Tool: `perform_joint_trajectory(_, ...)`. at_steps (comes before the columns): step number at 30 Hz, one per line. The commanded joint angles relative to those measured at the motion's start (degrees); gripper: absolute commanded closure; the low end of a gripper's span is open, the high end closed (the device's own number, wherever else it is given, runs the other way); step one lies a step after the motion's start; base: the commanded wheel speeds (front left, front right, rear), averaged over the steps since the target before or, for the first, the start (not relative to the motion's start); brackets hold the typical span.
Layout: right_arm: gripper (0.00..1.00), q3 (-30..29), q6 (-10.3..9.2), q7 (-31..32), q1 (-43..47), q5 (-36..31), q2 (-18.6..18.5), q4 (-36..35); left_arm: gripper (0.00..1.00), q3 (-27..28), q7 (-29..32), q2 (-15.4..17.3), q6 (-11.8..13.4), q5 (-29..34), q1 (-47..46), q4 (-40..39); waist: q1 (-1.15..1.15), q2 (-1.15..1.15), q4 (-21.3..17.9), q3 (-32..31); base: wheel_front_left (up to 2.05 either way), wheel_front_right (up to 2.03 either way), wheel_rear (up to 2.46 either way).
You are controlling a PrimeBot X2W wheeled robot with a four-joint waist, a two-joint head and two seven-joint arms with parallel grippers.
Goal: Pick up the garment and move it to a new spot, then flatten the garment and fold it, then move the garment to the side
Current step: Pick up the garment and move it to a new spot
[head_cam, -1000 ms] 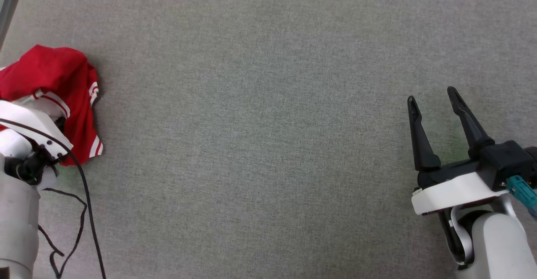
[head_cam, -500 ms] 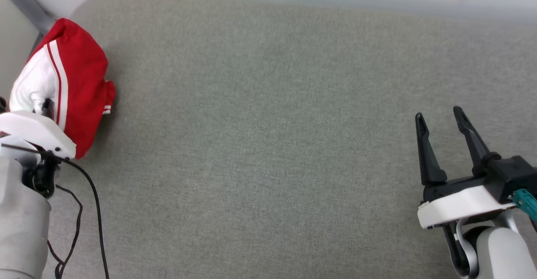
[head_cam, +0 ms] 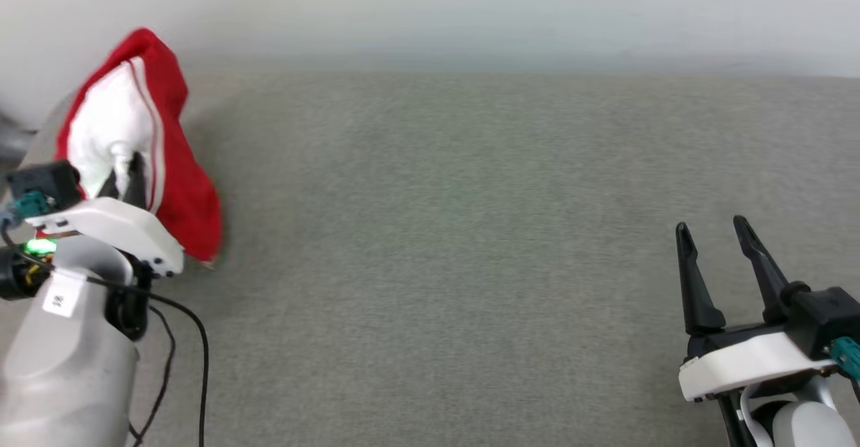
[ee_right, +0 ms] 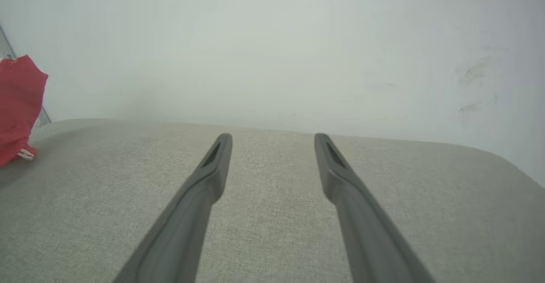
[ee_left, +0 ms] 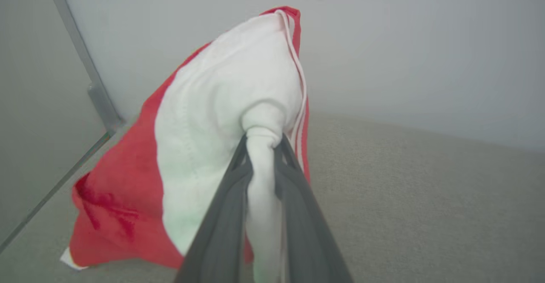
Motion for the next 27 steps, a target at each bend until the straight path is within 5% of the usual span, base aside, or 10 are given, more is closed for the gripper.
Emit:
perform_joint_trajectory(1, 0.00, -0.30, -0.04, 0.03, 0.82, 0.33, 0.05, -0.35, 1.00, -0.65, 0.16, -0.71, 0.33, 0.47, 1.42, -1.66, 0.00, 0.00, -2.96, -1.11, 0.00, 0.00, 0.00)
perform_joint_trajectory(10, 0.00, -0.94, -0.04, -0.13, 2.23, 1.61, 0.05, -0.87, 1.00, -7.90, 6.47, -7.12, -0.92, 1.23, 9.03, -15.08, 0.00, 0.00, -9.41, -0.37, 0.00, 0.00, 0.00)
perform_joint_trajectory(17, 0.00, -0.30, -0.04, -0.62, 1.01, 1.90, 0.06, -1.17, 1.00, -19.25, 12.06, -12.77, -2.40, 3.62, 13.25, -22.79, 0.00, 0.00, -12.27, 1.58, 0.00, 0.00, 0.00)
perform_joint_trajectory(27, 0.00, -0.45, -0.04, -1.16, 0.07, 2.23, 0.06, -1.36, 1.00, -36.05, 16.10, -14.48, -3.07, 4.30, 18.25, -26.23, 0.00, 0.00, -13.32, 4.85, 0.00, 0.00, 0.00)
